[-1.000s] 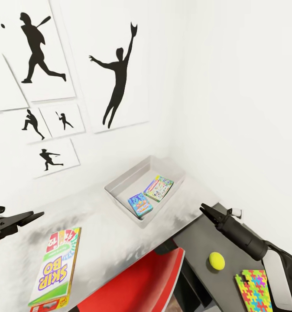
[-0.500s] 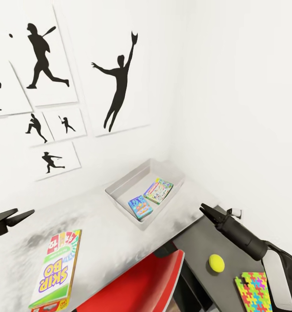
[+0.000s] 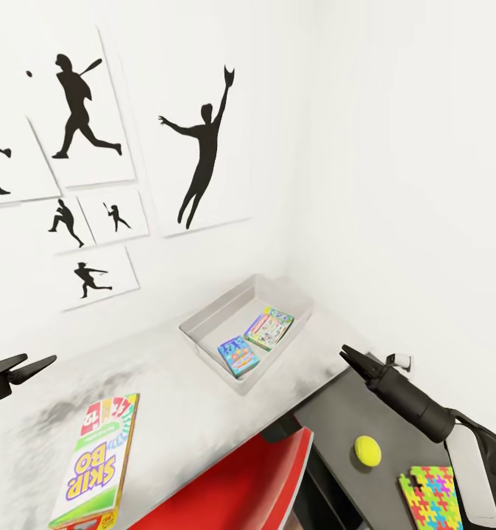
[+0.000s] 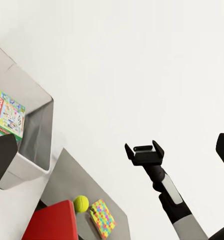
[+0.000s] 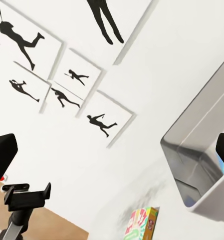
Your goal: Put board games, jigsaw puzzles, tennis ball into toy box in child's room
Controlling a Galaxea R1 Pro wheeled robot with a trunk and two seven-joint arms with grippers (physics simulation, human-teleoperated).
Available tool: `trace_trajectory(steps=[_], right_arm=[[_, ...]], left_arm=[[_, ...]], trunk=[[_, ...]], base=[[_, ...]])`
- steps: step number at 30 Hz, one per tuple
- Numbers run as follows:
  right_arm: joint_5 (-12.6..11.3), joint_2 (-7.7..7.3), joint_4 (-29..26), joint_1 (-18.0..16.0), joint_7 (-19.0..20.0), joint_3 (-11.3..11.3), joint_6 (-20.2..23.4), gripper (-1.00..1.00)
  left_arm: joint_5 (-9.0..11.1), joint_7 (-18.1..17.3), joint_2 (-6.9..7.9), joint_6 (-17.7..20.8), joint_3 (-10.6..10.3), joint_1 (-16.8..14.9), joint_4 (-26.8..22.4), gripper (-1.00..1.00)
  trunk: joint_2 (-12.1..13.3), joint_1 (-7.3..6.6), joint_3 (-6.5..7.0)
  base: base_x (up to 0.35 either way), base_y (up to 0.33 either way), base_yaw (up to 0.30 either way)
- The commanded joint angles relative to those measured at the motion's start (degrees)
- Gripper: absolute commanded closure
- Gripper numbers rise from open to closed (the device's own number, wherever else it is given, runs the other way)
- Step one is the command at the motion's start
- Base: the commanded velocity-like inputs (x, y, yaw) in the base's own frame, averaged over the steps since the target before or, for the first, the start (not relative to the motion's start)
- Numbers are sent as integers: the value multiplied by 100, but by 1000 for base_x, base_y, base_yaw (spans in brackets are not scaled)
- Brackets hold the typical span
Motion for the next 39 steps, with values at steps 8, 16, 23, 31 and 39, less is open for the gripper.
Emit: trace_trajectory(steps=[8,16,23,31,39], right_arm=[[0,0,11,-6,-37,-5,-5,-100],[-9,1,15,-6,-6,-3,-6,-100],[-8,3,13,-6,-14,2,-5,-100],[-4,8,8,-6,-20,4,-13,-100],[-8,9,5,-6,11,4,-14,-100]], left_arm=[[-7,-25,-5,52,-6,-4,-22,-100],[-7,-25,-7,34,-8,-3,-26,-100],[-7,-25,-8,25,-8,-4,-26,-100],[-7,-25,-8,22,-13,-4,-26,-100],[-7,-25,-8,22,-16,-4,-28,-100]], trunk=[[-11,3,0],[-11,3,1],[-11,3,1],[-11,3,1],[-11,3,33]], base=[[-26,0,0],[-4,0,0],[0,0,0],[-7,0,0],[-117,0,0]])
